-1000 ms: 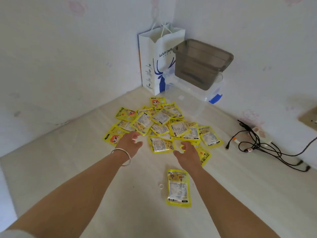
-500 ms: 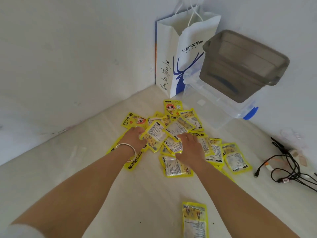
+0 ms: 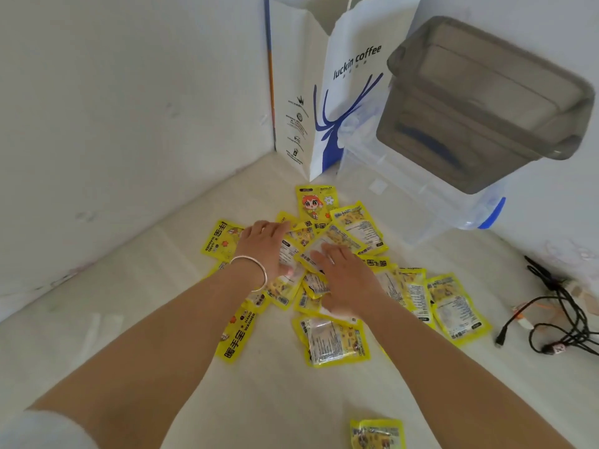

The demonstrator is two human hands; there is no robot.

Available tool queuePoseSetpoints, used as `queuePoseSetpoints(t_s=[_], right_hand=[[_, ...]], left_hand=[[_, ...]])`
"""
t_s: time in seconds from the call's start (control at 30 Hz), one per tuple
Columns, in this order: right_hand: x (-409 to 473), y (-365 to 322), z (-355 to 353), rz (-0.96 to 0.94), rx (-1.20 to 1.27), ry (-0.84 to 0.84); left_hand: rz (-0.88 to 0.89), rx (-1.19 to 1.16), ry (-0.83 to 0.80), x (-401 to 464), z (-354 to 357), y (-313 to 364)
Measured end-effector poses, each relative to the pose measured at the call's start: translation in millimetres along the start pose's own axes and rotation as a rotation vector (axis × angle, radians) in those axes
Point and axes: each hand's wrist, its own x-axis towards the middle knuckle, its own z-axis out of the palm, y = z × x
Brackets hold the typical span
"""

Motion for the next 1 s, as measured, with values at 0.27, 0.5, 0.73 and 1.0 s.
queuePoseSetpoints(t_s=[0.27, 0.5, 0.73, 1.0], right_hand=[[16.2, 4.6, 7.5, 0.058, 0.007, 0.153], [10.3, 3.0, 6.1, 0.111, 0.160, 0.578], [-44.0, 6.7, -51.0, 0.524, 1.655, 0.428], [-142.7, 16.9, -26.7, 0.578, 2.142, 0.230]], left_hand=[[-0.137, 0.039, -0.094, 13.8, -9.3, 8.1], [-0.315, -0.455, -0.062, -11.4, -19.5, -2.4], [-0.467, -1.325, 0.085, -67.1, -49.4, 3.7], [-0.480, -1.602, -0.154, -131.1, -61.3, 74.2]])
